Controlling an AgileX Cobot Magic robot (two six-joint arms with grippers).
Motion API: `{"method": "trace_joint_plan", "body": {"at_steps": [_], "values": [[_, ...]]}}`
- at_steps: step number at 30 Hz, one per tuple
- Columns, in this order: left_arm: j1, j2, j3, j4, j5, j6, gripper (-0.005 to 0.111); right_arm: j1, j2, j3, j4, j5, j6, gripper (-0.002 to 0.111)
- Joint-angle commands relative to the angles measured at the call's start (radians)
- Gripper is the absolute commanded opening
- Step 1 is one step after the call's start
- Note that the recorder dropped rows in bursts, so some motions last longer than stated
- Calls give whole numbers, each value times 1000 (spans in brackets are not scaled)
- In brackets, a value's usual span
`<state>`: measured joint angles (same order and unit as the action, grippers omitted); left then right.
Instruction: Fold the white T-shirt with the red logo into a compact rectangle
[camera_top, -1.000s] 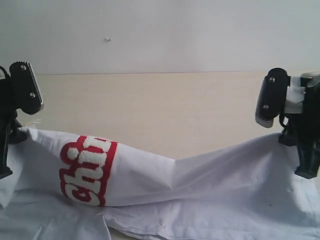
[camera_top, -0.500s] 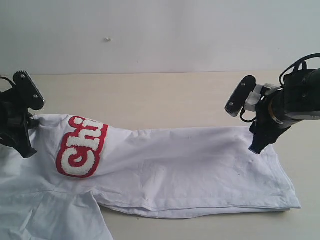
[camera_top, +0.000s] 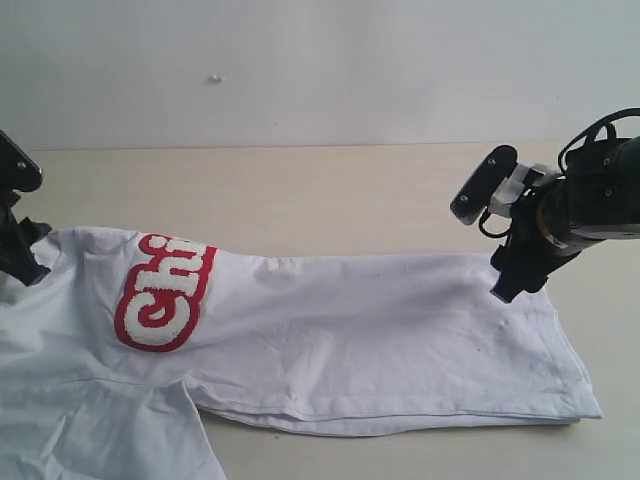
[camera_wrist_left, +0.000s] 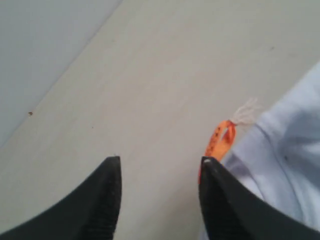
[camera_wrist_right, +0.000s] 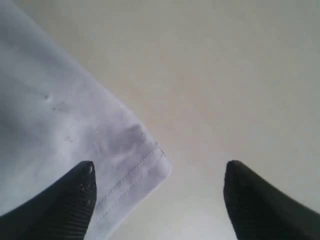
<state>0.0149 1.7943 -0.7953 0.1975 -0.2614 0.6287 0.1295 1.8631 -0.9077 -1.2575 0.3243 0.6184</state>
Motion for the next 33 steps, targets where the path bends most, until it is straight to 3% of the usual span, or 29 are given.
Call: {"method": "trace_joint_plan", "body": {"at_steps": [1,5,8,14,22,33], "values": [[-15,-25,2,-36,-54,-42,31,-3,-5,-7,-6,-19,60,69],[-49,-76,2,-36,-26,-122,0,-3,-28,-7,-1,-94,161,63],[-75,-119,2,-36,27,-229,0,-1,-48,-7,55,-183,219,47],[-129,-148,2,-36,197,-410,0,-1,-58,-4,323,-219,221,1],[-206,-144,2,-37,394,-509,0,-1,-58,67,451,-237,214,0],[-223,-80,2,-38,302,-527,0,-1,-20,133,453,-274,220,0]]}}
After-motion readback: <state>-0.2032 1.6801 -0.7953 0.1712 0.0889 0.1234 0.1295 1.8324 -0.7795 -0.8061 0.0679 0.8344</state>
